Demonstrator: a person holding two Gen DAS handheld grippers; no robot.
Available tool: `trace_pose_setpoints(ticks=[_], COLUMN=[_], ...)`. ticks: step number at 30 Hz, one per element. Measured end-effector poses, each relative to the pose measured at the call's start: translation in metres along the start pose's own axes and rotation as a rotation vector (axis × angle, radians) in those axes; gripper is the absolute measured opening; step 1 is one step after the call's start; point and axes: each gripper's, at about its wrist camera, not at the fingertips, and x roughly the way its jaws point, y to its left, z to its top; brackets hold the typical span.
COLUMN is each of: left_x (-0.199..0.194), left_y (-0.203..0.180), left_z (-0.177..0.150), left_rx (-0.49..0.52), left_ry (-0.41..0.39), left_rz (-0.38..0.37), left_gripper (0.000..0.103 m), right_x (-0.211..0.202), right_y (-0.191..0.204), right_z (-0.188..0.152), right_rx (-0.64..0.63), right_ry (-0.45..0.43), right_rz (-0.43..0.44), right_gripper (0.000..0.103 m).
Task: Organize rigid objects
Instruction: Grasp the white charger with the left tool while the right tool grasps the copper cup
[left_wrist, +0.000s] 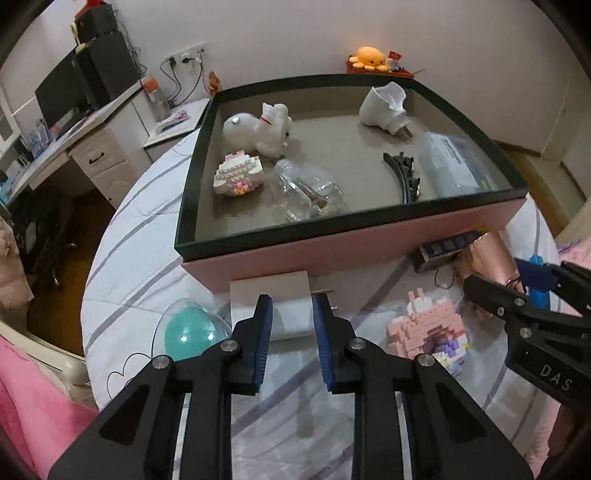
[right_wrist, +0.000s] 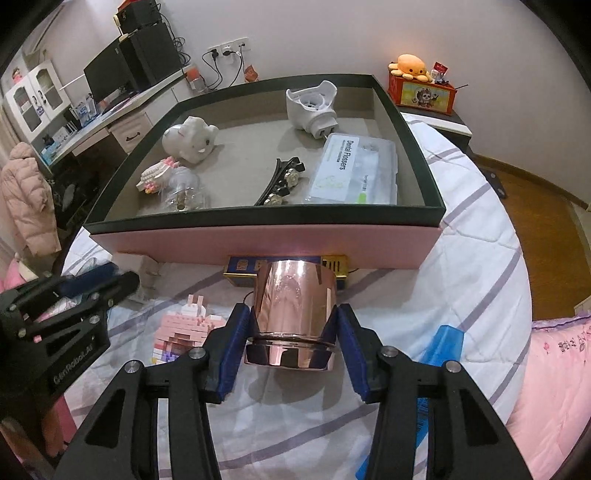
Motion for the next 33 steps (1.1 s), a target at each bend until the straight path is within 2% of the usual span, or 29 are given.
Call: trace_pose_setpoints(ticks=[1, 2, 3, 4, 6, 8, 9, 13, 16, 21, 26, 28, 29, 33], left_x=[0.000, 0.000, 0.001, 0.001, -0.002, -0.004, -0.004, 0.010, 0.019, 0.024, 0.031, 0.036, 0.041, 0.040], left_y=[0.001, 0.003, 0.007, 0.011, 0.016, 0.018, 0.020, 0.011, 0.003, 0.004, 0.016, 0.009, 0.006, 0.008], left_z=[0.001, 0.001, 0.002, 0.003, 0.004, 0.004, 0.005, 0.007, 0.003, -0.001, 0.004, 0.006, 0.006, 0.010], left_rx=[-0.002, -0.011, -0.023, -0.028, -0.033, -0.044, -0.056, -0.021, 0.005, 0.025, -0.048, -0.031, -0.033, -0.053], left_ry=[0.001, 0.004, 0.012, 0.007, -0.004, -0.008, -0.009, 0.022, 0.062, 0.068, 0.079, 0.100, 0.124, 0.114], left_rz=[0.003, 0.001, 0.018, 0.021, 0.020, 0.015, 0.006, -0.019, -0.065, -0.001, 0.035, 0.021, -0.014, -0.029], left_gripper=[0.028, 0.036, 0.052, 0.057, 0.074, 0.083, 0.085, 0.086, 0.085, 0.086, 0.086, 0.076, 0.064, 0.055], right_x=[-0.001, -0.001, -0.001, -0.001, -0.003, -0.002, -0.001, -0.002, -0.001, 0.003, 0.004, 0.004, 0.004, 0.003], right_y=[0.000, 0.000, -0.001, -0.002, -0.003, -0.004, -0.004, -0.006, -0.008, -0.011, -0.014, -0.015, -0.014, -0.012], right_z=[-0.001, -0.001, -0.001, -0.001, -0.002, -0.002, -0.002, -0.002, -0.003, -0.007, -0.007, -0.007, -0.007, -0.008], right_rx=[0.001, 0.002, 0.003, 0.008, 0.017, 0.018, 0.019, 0.023, 0.034, 0.048, 0.054, 0.052, 0.045, 0.030], right_ry=[-0.001, -0.002, -0.003, -0.003, -0.004, -0.005, -0.005, -0.007, -0.002, 0.011, 0.009, 0.008, 0.007, 0.007], right_rz=[0.000, 0.001, 0.004, 0.009, 0.017, 0.023, 0.027, 0.038, 0.058, 0.088, 0.107, 0.109, 0.106, 0.096], right_gripper=[0.050, 0.050, 0.050, 0.050, 0.050, 0.050, 0.050, 0.050, 0.050, 0.050, 0.050, 0.050, 0.050, 0.049])
